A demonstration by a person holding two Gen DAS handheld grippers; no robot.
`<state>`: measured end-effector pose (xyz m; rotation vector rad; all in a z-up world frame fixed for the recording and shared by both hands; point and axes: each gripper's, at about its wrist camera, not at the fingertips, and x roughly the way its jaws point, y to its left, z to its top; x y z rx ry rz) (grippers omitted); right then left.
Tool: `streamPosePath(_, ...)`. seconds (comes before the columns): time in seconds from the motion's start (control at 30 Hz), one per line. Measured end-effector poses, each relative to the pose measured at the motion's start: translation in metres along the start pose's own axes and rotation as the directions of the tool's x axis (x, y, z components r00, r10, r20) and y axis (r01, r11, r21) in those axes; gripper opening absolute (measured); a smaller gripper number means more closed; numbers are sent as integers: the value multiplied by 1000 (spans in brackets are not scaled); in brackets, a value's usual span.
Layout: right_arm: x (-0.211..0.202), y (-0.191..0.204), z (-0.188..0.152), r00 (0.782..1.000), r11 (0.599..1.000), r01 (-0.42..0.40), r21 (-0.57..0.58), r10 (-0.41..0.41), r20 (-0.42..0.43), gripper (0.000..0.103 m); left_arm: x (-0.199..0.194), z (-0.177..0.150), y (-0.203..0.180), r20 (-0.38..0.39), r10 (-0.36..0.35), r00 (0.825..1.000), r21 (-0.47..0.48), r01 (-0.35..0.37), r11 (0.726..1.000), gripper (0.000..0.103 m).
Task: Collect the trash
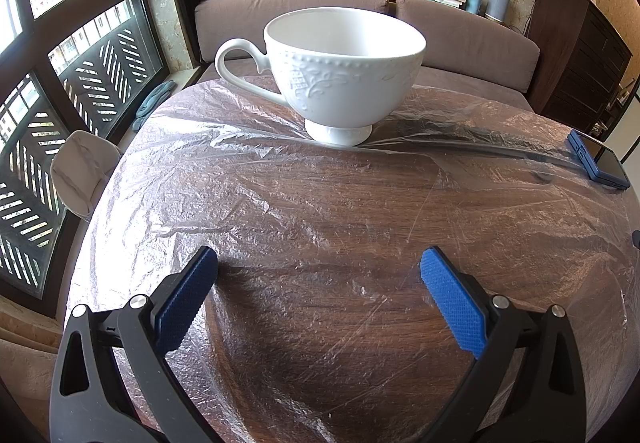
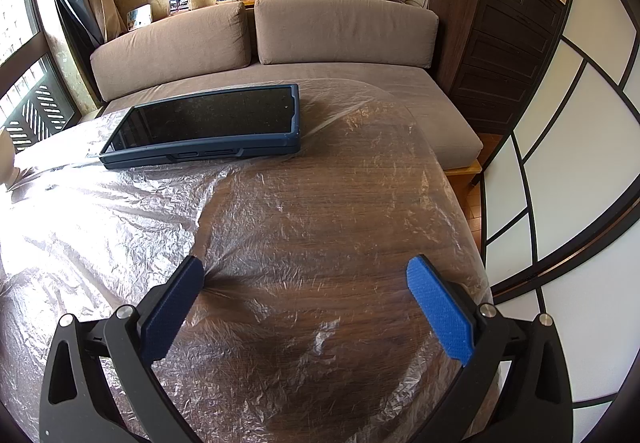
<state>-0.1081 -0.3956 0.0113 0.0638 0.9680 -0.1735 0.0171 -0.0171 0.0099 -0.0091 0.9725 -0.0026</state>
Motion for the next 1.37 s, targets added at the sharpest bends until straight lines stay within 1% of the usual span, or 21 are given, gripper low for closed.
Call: streamPosePath(1.37, 0, 0, 0, 1000, 1000, 0, 0, 0, 0, 99, 2, 2, 1, 0, 0, 1000, -2, 0, 1000, 102)
